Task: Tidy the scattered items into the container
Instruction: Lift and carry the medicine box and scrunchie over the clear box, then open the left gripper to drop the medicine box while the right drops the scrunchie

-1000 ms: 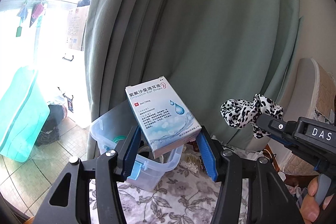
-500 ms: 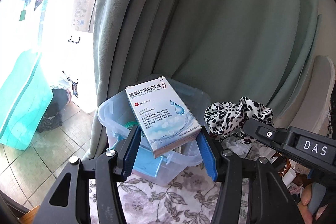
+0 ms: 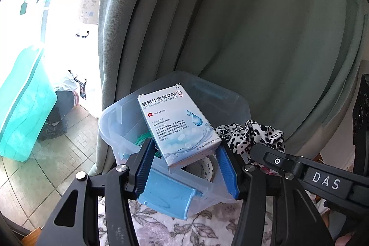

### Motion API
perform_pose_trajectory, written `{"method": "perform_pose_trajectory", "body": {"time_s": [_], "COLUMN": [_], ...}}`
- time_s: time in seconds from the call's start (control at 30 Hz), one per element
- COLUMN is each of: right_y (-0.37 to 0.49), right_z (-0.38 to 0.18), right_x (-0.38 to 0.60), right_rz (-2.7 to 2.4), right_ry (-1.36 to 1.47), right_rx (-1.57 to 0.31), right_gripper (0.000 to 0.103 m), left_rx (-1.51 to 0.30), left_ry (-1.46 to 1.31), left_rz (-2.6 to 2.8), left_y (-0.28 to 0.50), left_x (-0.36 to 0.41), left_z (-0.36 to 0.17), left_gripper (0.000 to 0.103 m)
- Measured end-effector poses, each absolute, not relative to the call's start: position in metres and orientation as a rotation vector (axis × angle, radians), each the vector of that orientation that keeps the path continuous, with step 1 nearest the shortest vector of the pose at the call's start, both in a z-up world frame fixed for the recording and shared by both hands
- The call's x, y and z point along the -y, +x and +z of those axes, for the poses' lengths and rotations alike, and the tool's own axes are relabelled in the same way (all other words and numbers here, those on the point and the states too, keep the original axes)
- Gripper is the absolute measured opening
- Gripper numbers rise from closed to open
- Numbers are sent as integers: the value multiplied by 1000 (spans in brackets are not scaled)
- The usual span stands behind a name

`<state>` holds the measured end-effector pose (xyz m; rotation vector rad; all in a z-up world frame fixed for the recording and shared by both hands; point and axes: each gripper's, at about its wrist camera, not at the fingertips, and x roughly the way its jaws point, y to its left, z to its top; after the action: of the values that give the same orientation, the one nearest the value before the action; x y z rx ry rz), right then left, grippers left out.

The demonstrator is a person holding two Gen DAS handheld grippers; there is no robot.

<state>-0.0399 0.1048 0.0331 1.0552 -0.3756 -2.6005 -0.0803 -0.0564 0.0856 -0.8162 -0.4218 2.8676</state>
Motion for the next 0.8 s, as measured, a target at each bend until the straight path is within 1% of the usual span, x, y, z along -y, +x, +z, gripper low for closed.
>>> {"method": "perform_pose_trajectory", "body": {"time_s": [0.37, 0.47, 0.57, 0.8], "right_y": [-75, -84, -88, -92], "right_z": [14, 8, 8, 9], "right_x": [-100, -99, -96, -95], "right_rz": [-2570, -2559, -2566, -2587], "right_ry": [1081, 1080, 1075, 1061], "right_rx": [350, 367, 357, 335], "right_gripper": [21, 22, 23, 24], "left_rx": [424, 423, 449, 416], "left_ry": [-835, -836, -830, -820], "left_rz": [2875, 2880, 2884, 2899], "left_y": [-108, -114, -117, -120], "left_x": [60, 61, 63, 61], "left_z": [76, 74, 72, 71], "left_gripper": [56, 56, 57, 57]}}
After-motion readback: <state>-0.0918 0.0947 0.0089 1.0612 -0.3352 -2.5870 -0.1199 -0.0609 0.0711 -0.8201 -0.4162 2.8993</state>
